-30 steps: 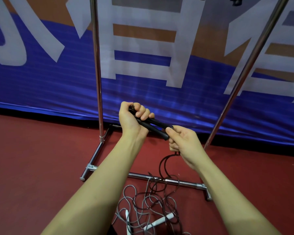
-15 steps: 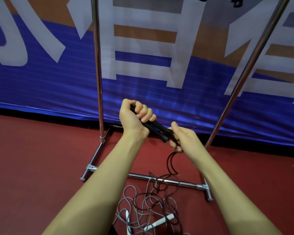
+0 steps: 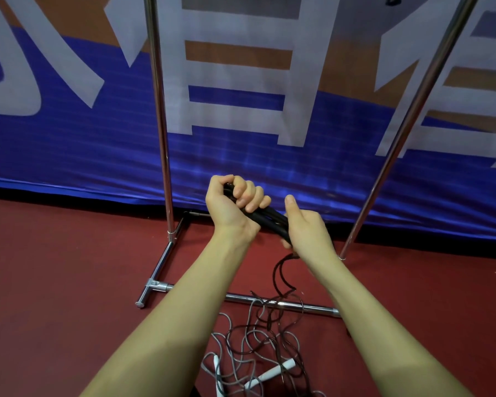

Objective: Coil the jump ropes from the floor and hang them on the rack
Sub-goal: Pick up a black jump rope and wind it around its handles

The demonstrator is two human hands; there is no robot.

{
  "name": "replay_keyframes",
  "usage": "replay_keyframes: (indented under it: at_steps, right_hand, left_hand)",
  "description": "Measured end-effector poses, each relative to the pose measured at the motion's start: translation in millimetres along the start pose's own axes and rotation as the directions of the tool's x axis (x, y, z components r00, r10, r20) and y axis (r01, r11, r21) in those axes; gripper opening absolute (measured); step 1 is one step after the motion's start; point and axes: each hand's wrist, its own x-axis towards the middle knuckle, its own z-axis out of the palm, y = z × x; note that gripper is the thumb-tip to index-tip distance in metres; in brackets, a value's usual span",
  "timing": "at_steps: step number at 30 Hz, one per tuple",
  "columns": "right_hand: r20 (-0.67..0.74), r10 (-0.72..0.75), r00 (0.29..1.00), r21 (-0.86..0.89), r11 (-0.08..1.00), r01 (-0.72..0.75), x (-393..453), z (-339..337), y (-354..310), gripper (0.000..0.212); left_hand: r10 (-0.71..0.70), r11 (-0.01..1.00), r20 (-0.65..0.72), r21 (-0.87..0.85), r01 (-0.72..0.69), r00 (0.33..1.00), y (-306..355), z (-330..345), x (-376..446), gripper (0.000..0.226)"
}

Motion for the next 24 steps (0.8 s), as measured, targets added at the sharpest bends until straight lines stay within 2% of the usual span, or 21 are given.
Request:
replay_keyframes:
  at_steps: [4,7,9,10,12,13,15,17,18,20,21,22,24]
  right_hand:
    - [-0.062,0.032,0.998,0.114,0.993,-0.025,0.9,3.5,2.3,0.051]
    - [-0.103,0.073,0.992,0.142,0.988,-0.058,2.9,5.4,5.6,0.046]
    - [-0.128,0.105,0.986,0.118,0.989,-0.090,6.1,3.9,9.4,0.050]
    - [-0.149,0.099,0.984,0.088,0.992,-0.087,7.4,1.7,11.0,0.052]
    - [-0.187,0.060,0.981,-0.007,0.998,-0.062,9.8,-4.3,14.4,0.055]
    - [-0.194,0.037,0.980,-0.065,0.997,-0.051,10.4,-7.7,15.7,0.055]
    - [-0.198,-0.009,0.980,-0.184,0.983,-0.028,9.0,-13.8,17.3,0.055]
    - [-0.192,-0.023,0.981,-0.259,0.966,-0.028,5.8,-15.8,16.0,0.055]
    - [-0.184,-0.036,0.982,-0.285,0.958,-0.018,4.2,-15.0,14.5,0.055]
    - [-0.169,-0.076,0.983,-0.292,0.956,0.024,1.1,-12.3,11.5,0.055]
    - [-0.159,-0.091,0.983,-0.275,0.960,0.044,0.4,-11.2,10.1,0.055]
    - [-0.151,-0.103,0.983,-0.246,0.967,0.064,-0.2,-10.6,9.2,0.056]
    - [-0.141,-0.113,0.984,-0.174,0.981,0.088,-3.8,-8.7,6.7,0.056]
  left_hand:
    - [-0.009,1.000,0.051,-0.019,0.009,0.999,-0.3,0.6,0.3,0.034]
    - [-0.065,0.995,0.064,0.079,0.060,0.996,-1.3,0.5,2.7,0.042]
    - [-0.110,0.979,0.045,0.180,0.100,0.993,-1.5,-0.1,6.0,0.039]
    - [-0.099,0.968,0.038,0.236,0.087,0.994,-0.7,-1.9,8.6,0.034]
    - [0.043,0.907,0.048,0.416,-0.059,0.998,3.8,-9.4,15.6,0.017]
    - [0.137,0.813,0.077,0.561,-0.156,0.988,7.6,-13.4,16.9,0.013]
    - [0.272,0.520,0.210,0.789,-0.327,0.939,12.1,-19.6,15.4,0.015]
    - [0.288,0.276,0.374,0.849,-0.450,0.882,12.3,-18.5,7.9,0.016]
    - [0.258,0.155,0.458,0.850,-0.504,0.851,10.3,-18.9,5.2,0.021]
    - [0.159,-0.193,0.615,0.787,-0.587,0.772,4.1,-23.8,2.5,0.041]
    - [0.115,-0.375,0.673,0.711,-0.595,0.731,1.6,-29.8,4.0,0.048]
    - [0.096,-0.510,0.711,0.636,-0.579,0.697,0.6,-36.4,6.5,0.051]
    - [0.122,-0.652,0.749,0.555,-0.516,0.651,2.2,-46.8,8.7,0.051]
